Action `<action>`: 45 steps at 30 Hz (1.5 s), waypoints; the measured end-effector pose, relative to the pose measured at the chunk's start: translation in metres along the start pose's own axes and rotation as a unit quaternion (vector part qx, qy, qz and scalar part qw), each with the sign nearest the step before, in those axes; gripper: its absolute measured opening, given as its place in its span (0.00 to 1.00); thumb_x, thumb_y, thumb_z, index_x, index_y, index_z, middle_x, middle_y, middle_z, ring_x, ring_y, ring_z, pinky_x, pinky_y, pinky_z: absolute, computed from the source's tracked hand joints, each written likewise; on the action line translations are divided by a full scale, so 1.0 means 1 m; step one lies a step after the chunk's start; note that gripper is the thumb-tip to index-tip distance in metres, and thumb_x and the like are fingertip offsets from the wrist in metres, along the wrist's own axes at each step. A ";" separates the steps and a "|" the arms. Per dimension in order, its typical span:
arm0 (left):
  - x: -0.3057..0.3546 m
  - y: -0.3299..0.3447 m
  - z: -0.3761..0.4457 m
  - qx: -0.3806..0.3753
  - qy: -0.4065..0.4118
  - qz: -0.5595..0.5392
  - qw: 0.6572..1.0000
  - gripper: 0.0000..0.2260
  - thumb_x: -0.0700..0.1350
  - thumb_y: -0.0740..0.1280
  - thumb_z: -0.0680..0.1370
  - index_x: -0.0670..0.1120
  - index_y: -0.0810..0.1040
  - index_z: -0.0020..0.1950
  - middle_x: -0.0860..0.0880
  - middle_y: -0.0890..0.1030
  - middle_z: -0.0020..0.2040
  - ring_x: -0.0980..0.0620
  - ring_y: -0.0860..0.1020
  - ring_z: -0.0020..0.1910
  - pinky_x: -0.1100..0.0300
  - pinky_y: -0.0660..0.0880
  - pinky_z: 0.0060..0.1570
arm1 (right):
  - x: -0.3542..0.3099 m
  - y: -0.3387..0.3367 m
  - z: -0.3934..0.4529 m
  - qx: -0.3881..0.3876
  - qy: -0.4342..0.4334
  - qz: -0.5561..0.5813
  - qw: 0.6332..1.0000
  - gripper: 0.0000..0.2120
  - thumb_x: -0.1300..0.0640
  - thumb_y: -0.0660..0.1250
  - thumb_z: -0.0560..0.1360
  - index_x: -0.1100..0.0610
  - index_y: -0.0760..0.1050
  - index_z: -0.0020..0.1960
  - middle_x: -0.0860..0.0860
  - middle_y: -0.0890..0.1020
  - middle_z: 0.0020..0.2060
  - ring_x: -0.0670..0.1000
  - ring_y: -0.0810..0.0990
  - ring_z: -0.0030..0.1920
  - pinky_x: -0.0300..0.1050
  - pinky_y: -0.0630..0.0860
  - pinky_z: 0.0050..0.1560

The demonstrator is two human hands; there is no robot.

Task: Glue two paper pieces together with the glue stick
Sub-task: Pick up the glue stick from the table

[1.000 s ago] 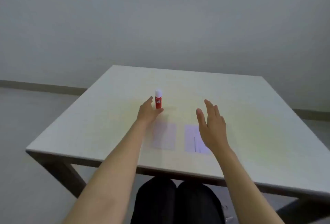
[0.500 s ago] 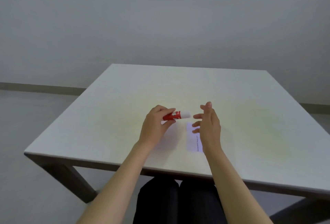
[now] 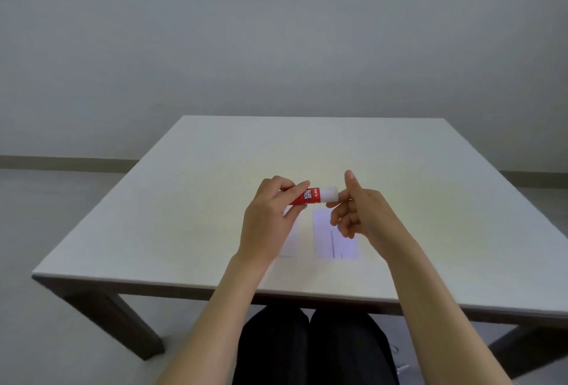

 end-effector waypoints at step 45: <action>-0.019 -0.031 0.007 -0.066 -0.067 -0.077 0.993 0.15 0.44 0.75 0.69 0.48 0.82 0.56 0.51 0.84 0.47 0.52 0.80 0.43 0.61 0.76 0.46 | -0.022 0.022 0.005 -0.053 -0.138 -0.107 0.983 0.04 0.58 0.65 0.76 0.56 0.78 0.47 0.52 0.79 0.35 0.48 0.77 0.27 0.40 0.77 0.33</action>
Point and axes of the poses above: each hand's wrist, its own z-axis towards the middle knuckle, its own y-axis out of the palm, x = y × z, the point moved 1 cm from there along z, towards the middle knuckle
